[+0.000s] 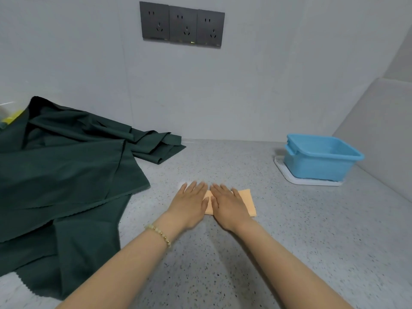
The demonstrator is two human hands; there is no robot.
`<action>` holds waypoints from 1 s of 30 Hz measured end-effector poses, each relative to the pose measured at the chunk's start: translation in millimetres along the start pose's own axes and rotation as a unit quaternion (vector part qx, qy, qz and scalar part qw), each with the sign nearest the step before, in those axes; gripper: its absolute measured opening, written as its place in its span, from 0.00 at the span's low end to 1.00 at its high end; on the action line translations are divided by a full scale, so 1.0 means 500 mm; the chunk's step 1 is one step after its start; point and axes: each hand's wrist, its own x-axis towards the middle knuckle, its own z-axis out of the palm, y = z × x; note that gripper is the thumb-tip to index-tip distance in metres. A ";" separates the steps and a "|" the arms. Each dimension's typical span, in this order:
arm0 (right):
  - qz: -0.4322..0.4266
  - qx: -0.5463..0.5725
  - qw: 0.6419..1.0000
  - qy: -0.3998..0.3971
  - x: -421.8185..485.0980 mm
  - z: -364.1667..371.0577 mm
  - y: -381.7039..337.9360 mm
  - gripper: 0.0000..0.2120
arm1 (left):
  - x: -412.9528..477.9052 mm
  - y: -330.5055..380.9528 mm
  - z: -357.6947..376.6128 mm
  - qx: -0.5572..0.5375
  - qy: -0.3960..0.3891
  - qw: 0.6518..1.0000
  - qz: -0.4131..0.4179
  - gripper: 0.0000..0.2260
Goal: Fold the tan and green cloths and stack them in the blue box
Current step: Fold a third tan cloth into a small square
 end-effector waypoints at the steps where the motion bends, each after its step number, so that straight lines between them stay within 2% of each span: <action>1: -0.001 -0.001 1.000 -0.001 0.002 -0.002 0.002 0.23 | 0.003 0.000 0.008 -0.004 -0.002 1.000 -0.005 0.24; 12: -0.046 -0.014 0.998 -0.028 -0.003 -0.001 0.052 0.25 | 0.010 -0.011 0.036 -0.036 0.014 0.999 -0.027 0.25; 17: 0.008 -0.002 0.998 -0.062 -0.034 -0.033 0.151 0.25 | 0.009 -0.013 0.034 -0.048 0.002 0.998 -0.031 0.25; 21: 0.033 -0.003 0.995 -0.092 -0.044 -0.048 0.176 0.25 | 0.007 -0.011 0.027 -0.056 -0.019 0.998 -0.033 0.25; 23: 0.048 0.033 0.993 -0.106 -0.040 -0.061 0.166 0.26 | 0.006 -0.010 0.023 -0.059 -0.030 0.997 -0.034 0.25; 25: 0.078 0.133 0.985 -0.081 -0.043 -0.081 0.153 0.27 | 0.004 -0.008 0.019 -0.064 -0.037 0.997 -0.036 0.26; 27: 0.149 0.271 0.951 -0.023 -0.054 -0.104 0.146 0.30 | 0.003 -0.006 0.017 -0.071 -0.037 0.996 -0.041 0.26; 28: 0.186 0.303 0.935 -0.003 -0.059 -0.116 0.145 0.32 | 0.003 -0.004 0.017 -0.075 -0.036 0.996 -0.043 0.26; 30: 0.236 0.288 0.928 -0.021 -0.072 -0.138 0.144 0.30 | 0.001 -0.001 0.016 -0.085 -0.033 0.995 -0.048 0.26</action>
